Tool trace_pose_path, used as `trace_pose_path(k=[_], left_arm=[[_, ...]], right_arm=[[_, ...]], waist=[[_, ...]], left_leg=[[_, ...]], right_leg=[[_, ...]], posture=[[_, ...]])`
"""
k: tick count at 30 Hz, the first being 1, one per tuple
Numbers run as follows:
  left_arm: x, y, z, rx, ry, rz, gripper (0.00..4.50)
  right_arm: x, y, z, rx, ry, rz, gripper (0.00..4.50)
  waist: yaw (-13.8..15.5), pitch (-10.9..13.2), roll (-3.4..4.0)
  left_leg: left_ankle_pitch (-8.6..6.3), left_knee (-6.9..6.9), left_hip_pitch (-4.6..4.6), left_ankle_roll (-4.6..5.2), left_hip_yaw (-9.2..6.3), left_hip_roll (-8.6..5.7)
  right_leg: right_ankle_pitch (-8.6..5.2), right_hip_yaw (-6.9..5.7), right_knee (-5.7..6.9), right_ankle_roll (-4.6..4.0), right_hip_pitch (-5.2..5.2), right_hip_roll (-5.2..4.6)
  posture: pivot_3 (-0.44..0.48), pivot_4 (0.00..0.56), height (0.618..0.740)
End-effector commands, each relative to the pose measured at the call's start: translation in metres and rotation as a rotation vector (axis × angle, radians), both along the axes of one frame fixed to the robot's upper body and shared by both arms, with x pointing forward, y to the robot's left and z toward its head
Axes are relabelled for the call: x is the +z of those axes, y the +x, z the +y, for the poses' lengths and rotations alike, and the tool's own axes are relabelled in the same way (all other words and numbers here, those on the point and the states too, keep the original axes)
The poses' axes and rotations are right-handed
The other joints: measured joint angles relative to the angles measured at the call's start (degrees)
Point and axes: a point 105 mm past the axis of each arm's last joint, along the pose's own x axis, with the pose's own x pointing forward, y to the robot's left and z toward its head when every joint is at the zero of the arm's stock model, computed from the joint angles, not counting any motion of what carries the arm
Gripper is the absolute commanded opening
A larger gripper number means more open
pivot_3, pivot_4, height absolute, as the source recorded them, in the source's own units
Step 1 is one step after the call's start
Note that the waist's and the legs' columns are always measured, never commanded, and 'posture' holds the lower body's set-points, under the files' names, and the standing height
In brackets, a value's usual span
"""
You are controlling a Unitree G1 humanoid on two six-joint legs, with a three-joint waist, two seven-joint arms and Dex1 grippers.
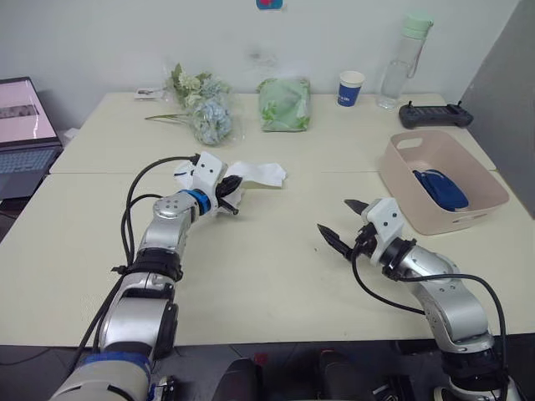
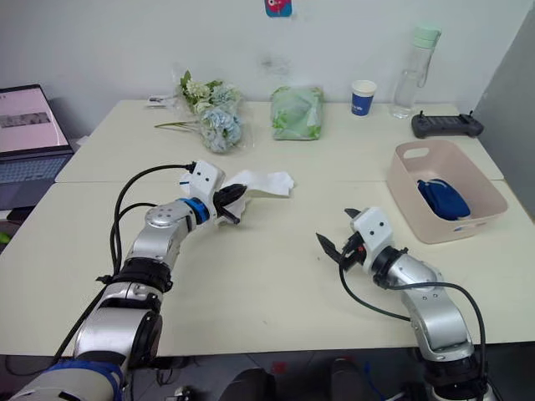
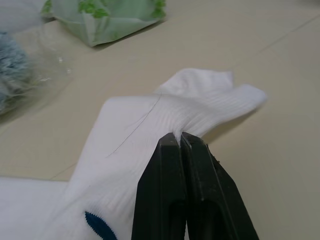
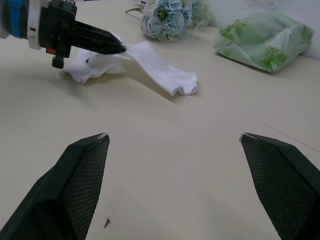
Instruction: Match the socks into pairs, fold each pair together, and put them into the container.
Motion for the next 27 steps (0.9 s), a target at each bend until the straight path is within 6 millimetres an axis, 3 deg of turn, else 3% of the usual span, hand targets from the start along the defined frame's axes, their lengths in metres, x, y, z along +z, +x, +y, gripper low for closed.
trace_pose_path(k=[1, 4, 7, 12, 14, 18, 21, 27], left_arm=[[0.014, -0.024, -0.016, -0.162, 0.042, -0.001, 0.01], [0.014, -0.053, -0.03, -0.286, 0.063, 0.055, 0.01], [0.009, -0.095, -0.046, -0.44, 0.105, 0.134, 0.01], [-0.002, -0.151, -0.059, -0.614, 0.167, 0.255, 0.01], [-0.005, -0.163, -0.061, -0.635, 0.179, 0.276, 0.01], [-0.022, -0.164, -0.053, -0.585, 0.249, 0.272, 0.01], [-0.026, -0.163, -0.045, -0.549, 0.279, 0.274, 0.63], [-0.008, -0.171, -0.021, -0.511, 0.26, 0.336, 2.54]], right_arm=[[0.012, -0.002, 0.004, 0.02, 0.01, -0.048, 4.5], [0.012, -0.002, 0.003, 0.025, 0.003, -0.047, 4.5], [0.009, -0.005, -0.001, 0.05, -0.034, -0.04, 4.5], [0.003, -0.006, -0.006, 0.092, -0.084, -0.011, 4.5], [0.0, -0.004, -0.006, 0.1, -0.072, 0.024, 4.5], [-0.007, -0.001, 0.001, 0.136, -0.062, 0.082, 4.5], [-0.011, 0.002, 0.008, 0.167, -0.058, 0.11, 4.5], [-0.019, 0.007, 0.019, 0.195, -0.064, 0.153, 4.5]], waist=[[-0.1, 0.0, 0.0], [-0.07, 0.0, 0.0], [-0.08, 0.0, 0.01], [-0.05, 0.0, 0.01], [-0.05, 0.0, 0.01], [-0.07, 0.0, 0.01], [-0.07, 0.01, 0.01], [-0.09, 0.03, 0.0]], left_leg=[[0.0, 0.0, 0.0, 0.01, -0.01, 0.01], [-0.01, -0.01, -0.02, 0.02, -0.02, 0.02], [-0.04, -0.01, -0.02, 0.06, -0.02, 0.02], [-0.12, -0.02, 0.01, 0.21, -0.03, 0.03], [-0.12, -0.02, 0.02, 0.21, -0.02, 0.03], [-0.13, -0.02, 0.05, 0.22, -0.01, 0.02], [-0.13, -0.03, 0.06, 0.22, -0.02, 0.05], [-0.13, -0.03, 0.04, 0.23, -0.03, 0.04]], right_leg=[[0.0, 0.0, 0.0, 0.0, 0.0, 0.01], [0.0, 0.02, -0.01, 0.0, 0.0, 0.0], [0.0, 0.04, -0.03, 0.0, 0.01, -0.02], [0.0, 0.02, -0.03, 0.0, 0.04, -0.25], [0.0, 0.03, -0.03, 0.0, 0.04, -0.25], [0.0, 0.04, -0.03, 0.0, 0.07, -0.24], [0.0, 0.02, -0.03, 0.0, 0.06, -0.23], [-0.01, 0.01, -0.05, 0.0, 0.06, -0.23]], posture=[[0.0, 0.15, 0.74], [0.0, 0.15, 0.74], [0.0, 0.15, 0.74], [0.0, 0.15, 0.74], [0.0, 0.15, 0.74], [0.0, 0.15, 0.74], [0.0, 0.15, 0.74], [0.0, 0.15, 0.74]])
